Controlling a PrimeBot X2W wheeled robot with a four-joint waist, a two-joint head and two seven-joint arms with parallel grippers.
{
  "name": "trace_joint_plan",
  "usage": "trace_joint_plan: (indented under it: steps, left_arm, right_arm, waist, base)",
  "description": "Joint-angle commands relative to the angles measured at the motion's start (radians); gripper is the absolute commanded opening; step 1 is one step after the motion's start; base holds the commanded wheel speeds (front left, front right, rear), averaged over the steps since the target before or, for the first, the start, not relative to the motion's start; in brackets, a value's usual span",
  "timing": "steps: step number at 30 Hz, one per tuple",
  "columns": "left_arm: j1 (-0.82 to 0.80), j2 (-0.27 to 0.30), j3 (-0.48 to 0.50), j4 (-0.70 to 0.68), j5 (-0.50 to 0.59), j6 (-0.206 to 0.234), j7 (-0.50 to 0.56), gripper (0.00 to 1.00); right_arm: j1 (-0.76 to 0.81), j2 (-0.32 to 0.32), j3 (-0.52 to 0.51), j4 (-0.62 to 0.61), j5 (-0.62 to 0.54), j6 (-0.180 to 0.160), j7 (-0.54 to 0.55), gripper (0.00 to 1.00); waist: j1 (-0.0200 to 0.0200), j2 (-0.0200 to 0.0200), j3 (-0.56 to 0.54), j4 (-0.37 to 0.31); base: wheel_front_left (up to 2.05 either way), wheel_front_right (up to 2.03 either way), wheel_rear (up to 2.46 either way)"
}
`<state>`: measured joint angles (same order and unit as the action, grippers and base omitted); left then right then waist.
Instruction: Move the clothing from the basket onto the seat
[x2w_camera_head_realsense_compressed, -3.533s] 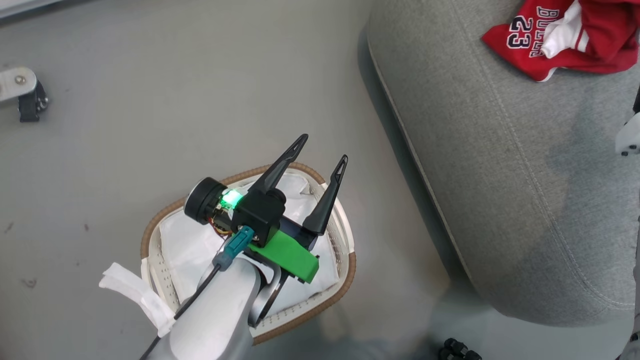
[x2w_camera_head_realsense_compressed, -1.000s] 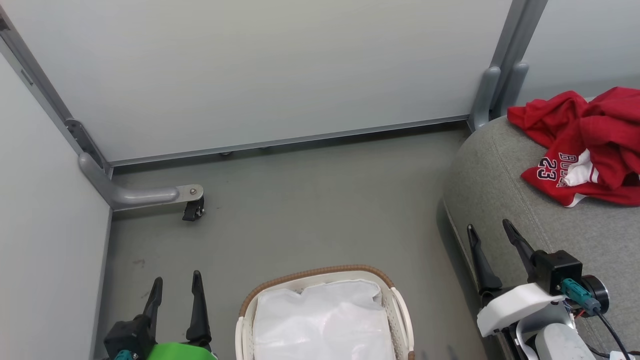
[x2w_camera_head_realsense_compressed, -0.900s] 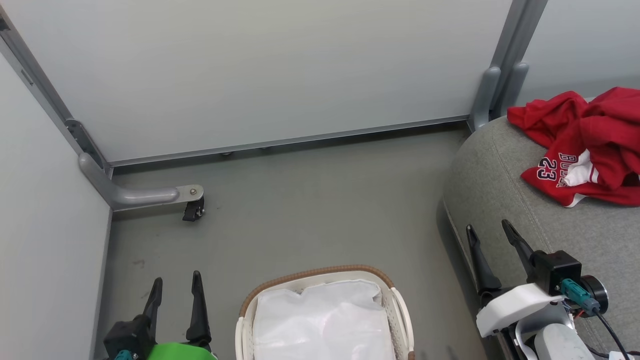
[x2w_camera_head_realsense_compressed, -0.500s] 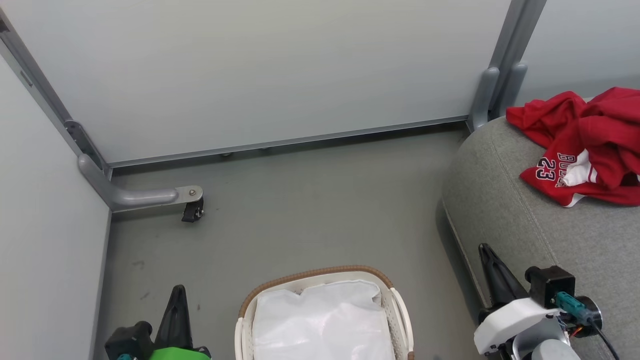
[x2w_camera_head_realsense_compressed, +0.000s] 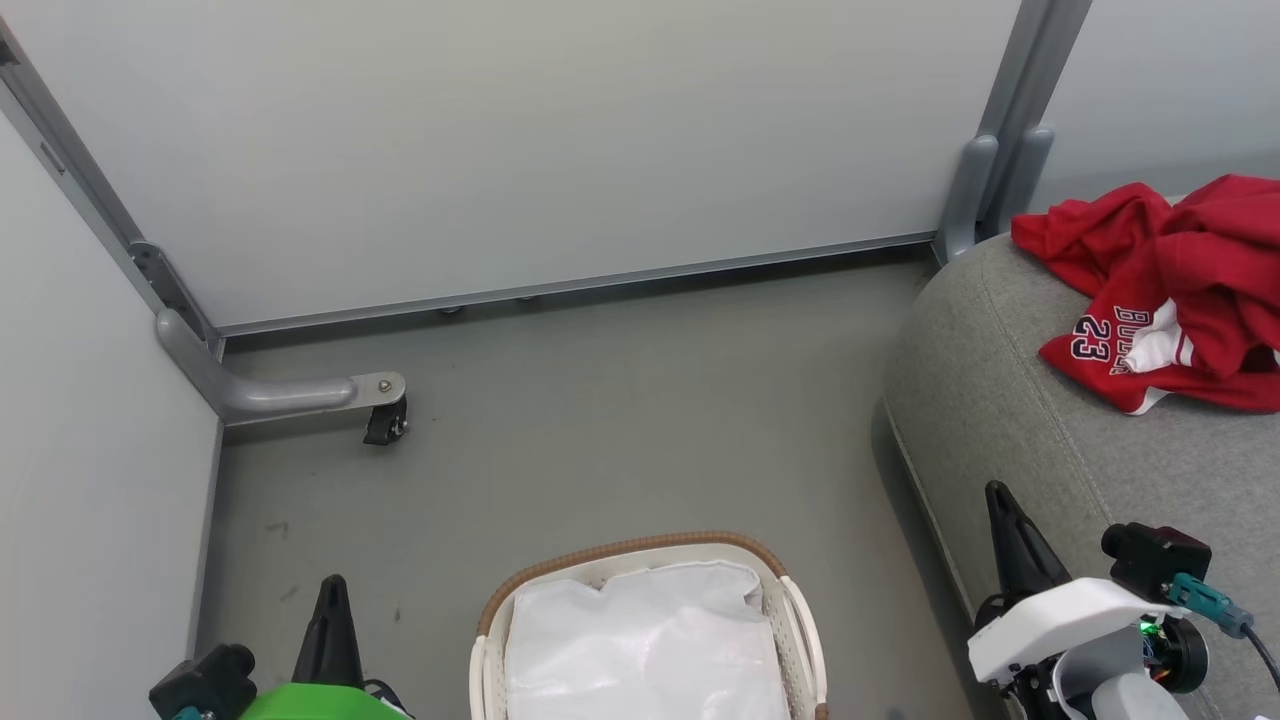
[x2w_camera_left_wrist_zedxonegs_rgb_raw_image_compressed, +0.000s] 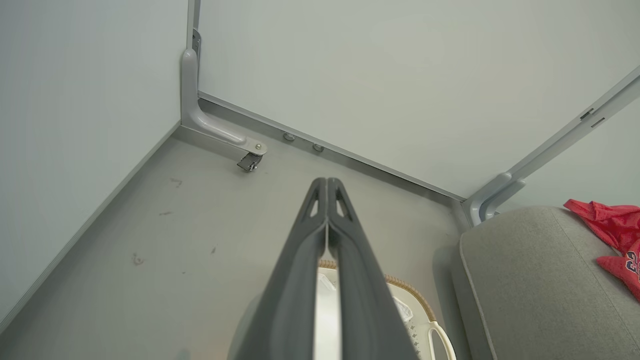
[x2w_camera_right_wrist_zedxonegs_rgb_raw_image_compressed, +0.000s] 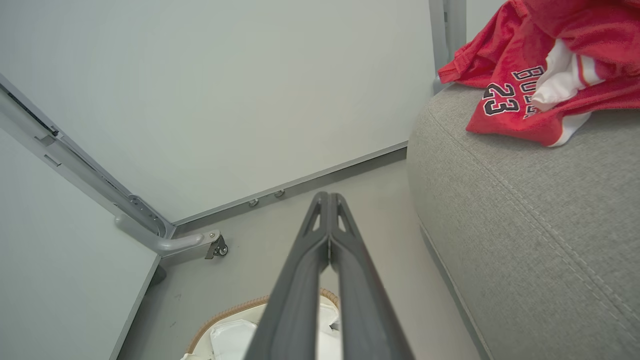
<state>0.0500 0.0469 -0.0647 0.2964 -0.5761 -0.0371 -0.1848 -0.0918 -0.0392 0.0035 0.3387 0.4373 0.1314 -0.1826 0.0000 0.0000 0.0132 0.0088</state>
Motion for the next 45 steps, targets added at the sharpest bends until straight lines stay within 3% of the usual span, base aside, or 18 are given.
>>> trace_joint_plan:
  steps: [1,45]
  left_arm:
    - [-0.035,0.002,0.010,-0.018,-0.042,-0.008,0.009,0.00]
    - [-0.106,0.004,0.100,-0.037,-0.566,-0.055,0.162,0.00]
  right_arm:
    - [-0.015,-0.005,-0.008,-0.020,0.045,0.000,0.009,0.00]
    - [-0.020,-0.010,-0.067,-0.063,0.640,-0.001,0.161,0.00]
  waist:
    - [0.0000,0.0000,0.000,0.000]
    - [0.0000,0.0000,-0.004,-0.004]
  base:
    - [0.00,0.00,0.00]
    - [0.00,0.00,0.00]
